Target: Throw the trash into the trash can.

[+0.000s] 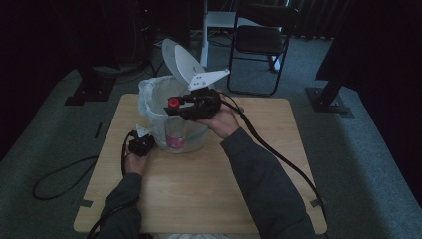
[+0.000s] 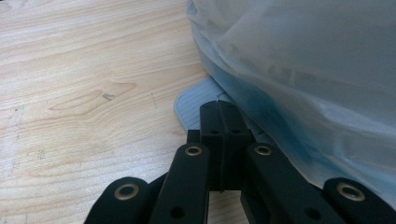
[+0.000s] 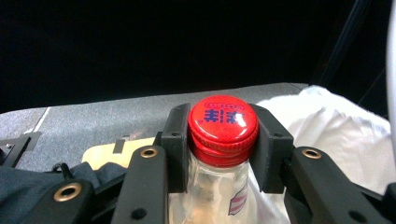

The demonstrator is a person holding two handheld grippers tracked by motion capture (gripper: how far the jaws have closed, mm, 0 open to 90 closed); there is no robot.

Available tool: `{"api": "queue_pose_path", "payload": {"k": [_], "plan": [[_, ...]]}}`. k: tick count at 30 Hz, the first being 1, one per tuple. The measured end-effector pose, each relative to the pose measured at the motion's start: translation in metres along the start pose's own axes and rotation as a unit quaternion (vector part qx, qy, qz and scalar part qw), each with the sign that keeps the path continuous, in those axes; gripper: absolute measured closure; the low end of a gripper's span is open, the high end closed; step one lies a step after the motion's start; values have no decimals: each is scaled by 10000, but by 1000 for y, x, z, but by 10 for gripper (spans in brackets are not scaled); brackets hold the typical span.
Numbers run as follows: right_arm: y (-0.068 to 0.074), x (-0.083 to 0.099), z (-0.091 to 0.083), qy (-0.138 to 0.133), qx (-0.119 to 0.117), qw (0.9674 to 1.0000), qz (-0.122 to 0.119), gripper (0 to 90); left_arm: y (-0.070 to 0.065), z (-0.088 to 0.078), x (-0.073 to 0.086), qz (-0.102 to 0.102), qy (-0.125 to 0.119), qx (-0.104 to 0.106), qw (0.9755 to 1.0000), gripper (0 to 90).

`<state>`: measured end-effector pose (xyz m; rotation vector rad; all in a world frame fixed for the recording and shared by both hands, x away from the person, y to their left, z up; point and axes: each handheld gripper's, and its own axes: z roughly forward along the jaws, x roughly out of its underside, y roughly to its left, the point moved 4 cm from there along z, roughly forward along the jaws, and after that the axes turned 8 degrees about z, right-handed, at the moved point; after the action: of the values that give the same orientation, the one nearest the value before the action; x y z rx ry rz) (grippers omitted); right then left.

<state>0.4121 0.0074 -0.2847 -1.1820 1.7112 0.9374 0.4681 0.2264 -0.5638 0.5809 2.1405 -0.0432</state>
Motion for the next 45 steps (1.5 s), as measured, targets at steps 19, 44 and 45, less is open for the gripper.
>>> {"api": "queue_pose_path", "payload": {"k": [19, 44, 45], "plan": [[10, -65, 28, -142, -355, 9993, -32, 622, 0, 0, 0, -36, -21, -5, 10000, 900], [5, -126, 46, -130, -200, 9997, 24, 622, 0, 0, 0, -51, -25, -4, 10000, 900], [5, -129, 47, -135, -188, 9997, 35, 622, 0, 0, 0, -54, -32, -12, 10000, 900]]}}
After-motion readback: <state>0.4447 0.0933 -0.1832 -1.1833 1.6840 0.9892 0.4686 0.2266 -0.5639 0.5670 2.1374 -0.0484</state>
